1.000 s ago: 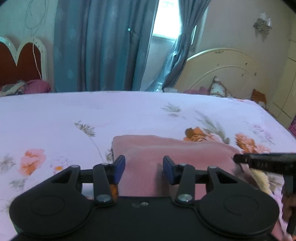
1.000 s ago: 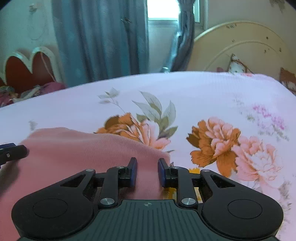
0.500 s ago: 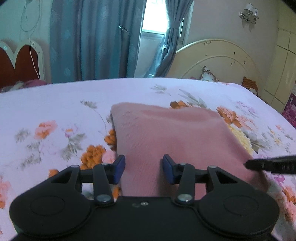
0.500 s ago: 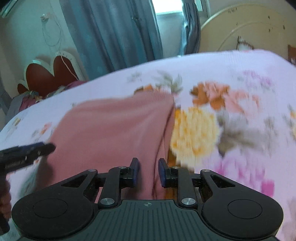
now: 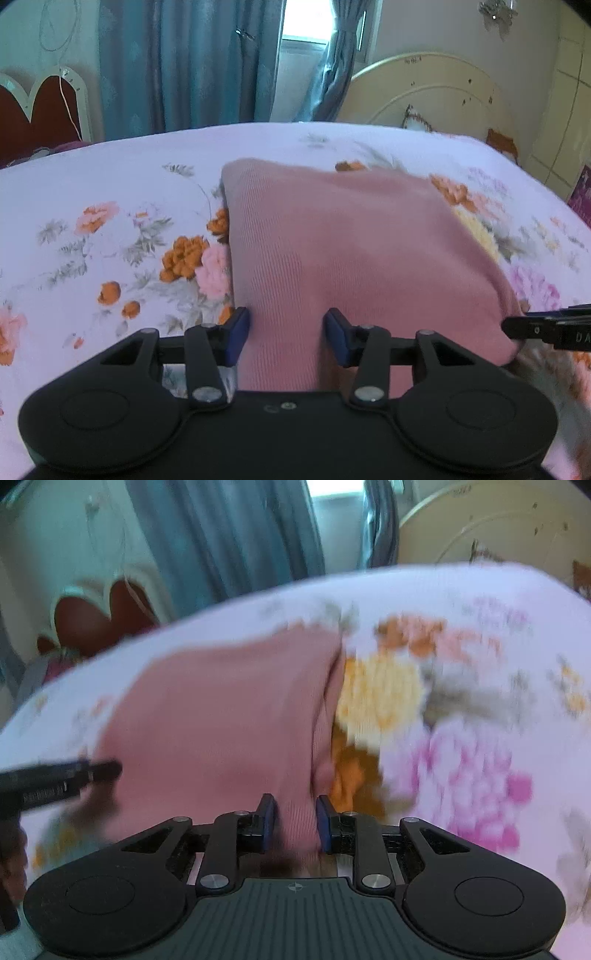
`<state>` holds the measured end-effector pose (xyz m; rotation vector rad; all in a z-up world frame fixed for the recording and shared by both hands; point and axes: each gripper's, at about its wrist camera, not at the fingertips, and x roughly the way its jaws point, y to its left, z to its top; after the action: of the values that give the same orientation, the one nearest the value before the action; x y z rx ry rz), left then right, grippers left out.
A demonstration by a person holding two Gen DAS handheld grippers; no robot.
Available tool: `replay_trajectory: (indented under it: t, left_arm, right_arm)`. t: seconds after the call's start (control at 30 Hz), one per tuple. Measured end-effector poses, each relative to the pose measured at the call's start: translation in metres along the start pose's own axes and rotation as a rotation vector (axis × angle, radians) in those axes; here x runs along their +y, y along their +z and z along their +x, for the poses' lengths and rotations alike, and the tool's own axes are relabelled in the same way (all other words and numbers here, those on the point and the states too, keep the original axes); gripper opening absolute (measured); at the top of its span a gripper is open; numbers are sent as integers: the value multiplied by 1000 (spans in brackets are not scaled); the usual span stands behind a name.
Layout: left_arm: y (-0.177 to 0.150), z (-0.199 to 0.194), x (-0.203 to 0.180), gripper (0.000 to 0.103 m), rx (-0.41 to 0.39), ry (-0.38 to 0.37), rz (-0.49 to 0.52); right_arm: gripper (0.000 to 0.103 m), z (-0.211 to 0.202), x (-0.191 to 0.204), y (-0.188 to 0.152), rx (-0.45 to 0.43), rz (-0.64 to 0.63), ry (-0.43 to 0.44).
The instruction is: Fold small clothes
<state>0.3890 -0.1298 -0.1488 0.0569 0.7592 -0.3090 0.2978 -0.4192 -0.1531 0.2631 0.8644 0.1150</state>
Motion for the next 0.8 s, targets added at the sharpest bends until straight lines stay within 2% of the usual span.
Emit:
replay_trajectory:
  t: [0.07,0.1,0.13,0.23,0.4,0.43,0.63,0.7,0.77,0.8]
  left_arm:
    - [-1,1,0,45,9,-1,-4]
    - [0,0,1,45,11,-4,-13]
    - [1,-1,1,44,11,-7,-20]
    - [0,0,1,45,17,-5,-35]
    - [1,0,-1,55,39,1,-41]
    - [2,-2,0,59,36,-2,-43]
    - [18,-6,1,62,15,10,-70]
    - [24,-4,1,68,11,17,-64]
    - [31,-2,1,75,2,19,-66]
    - [34,0,2,76,0,20,-66]
  right_arm:
    - [24,-4,-8,-1,-12,51,5]
    - [12,-8,-9,0,-27,62,1]
    - [7,-12,-7,1,-43,42,-3]
    - [7,-6,0,-5,-17,-34,-29]
    - [8,-13,-6,2,-25,30,1]
    - [8,-16,-6,4,-27,34,7]
    - [9,-19,-1,22,-74,39,32]
    - [10,-14,-1,29,-75,40,40]
    - [21,-8,-3,37,-81,55,49]
    - [45,-6,-3,40,-88,64,49]
